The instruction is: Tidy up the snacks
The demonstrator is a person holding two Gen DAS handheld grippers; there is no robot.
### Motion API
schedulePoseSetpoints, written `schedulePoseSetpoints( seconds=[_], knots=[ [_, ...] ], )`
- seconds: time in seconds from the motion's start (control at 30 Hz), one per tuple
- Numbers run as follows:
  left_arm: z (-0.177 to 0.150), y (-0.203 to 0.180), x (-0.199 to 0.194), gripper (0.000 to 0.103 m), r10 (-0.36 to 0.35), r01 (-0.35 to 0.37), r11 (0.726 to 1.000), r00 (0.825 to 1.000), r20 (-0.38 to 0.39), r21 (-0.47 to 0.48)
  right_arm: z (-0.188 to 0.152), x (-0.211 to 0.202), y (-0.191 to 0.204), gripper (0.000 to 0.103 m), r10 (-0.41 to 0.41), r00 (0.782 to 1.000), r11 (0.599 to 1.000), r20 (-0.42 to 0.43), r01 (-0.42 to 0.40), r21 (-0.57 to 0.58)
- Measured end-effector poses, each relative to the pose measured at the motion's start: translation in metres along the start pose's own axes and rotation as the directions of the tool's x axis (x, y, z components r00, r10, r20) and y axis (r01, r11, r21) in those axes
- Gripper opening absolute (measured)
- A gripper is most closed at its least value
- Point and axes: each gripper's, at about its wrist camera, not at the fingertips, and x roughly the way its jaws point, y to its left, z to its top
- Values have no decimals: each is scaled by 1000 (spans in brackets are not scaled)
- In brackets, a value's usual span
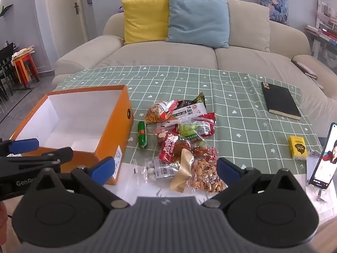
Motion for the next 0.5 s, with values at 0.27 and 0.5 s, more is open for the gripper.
schedulePoseSetpoints(
  seconds=[0.27,0.5],
  knots=[
    [3,4,-8,85,-28,28,999,1000,-10,-15,1,-1,-2,99,5,1000,1000,-26,-5,8],
    [0,3,-1,85,-29,29,999,999,-14,-15,0,-4,-4,99,12,1000,1000,-29,-11,17]
  ],
)
